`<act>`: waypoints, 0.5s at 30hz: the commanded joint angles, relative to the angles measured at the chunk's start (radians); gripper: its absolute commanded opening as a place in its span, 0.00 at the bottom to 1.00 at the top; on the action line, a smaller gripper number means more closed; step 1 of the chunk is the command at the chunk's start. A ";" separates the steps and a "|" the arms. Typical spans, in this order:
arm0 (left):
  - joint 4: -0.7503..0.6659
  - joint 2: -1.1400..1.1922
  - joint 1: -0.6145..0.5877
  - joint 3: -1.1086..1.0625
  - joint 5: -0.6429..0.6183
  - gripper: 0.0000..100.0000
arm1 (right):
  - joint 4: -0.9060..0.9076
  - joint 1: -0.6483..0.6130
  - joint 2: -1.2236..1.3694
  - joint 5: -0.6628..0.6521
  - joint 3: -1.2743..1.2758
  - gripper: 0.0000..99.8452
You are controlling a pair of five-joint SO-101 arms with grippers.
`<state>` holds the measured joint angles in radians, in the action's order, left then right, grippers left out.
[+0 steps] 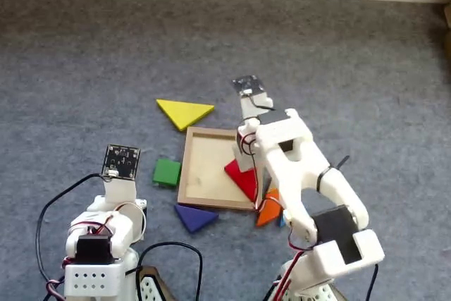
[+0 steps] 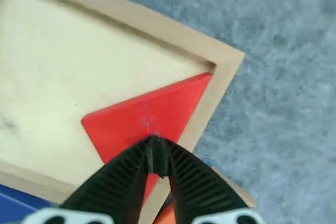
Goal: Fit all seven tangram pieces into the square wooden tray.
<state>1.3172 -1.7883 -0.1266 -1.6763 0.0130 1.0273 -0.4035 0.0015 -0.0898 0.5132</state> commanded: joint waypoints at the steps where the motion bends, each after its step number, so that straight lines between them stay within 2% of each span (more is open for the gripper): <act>1: 0.009 -0.030 -0.008 -0.019 0.003 0.01 | 0.018 0.001 -0.197 -0.011 -0.010 0.02; 15: 0.009 -0.030 -0.008 -0.019 0.003 0.01 | 0.038 0.008 -0.921 -0.003 0.404 0.02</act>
<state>1.3172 -1.7883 -0.1266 -1.6763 0.0130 1.0549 -0.4035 -0.7580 -0.0913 0.8707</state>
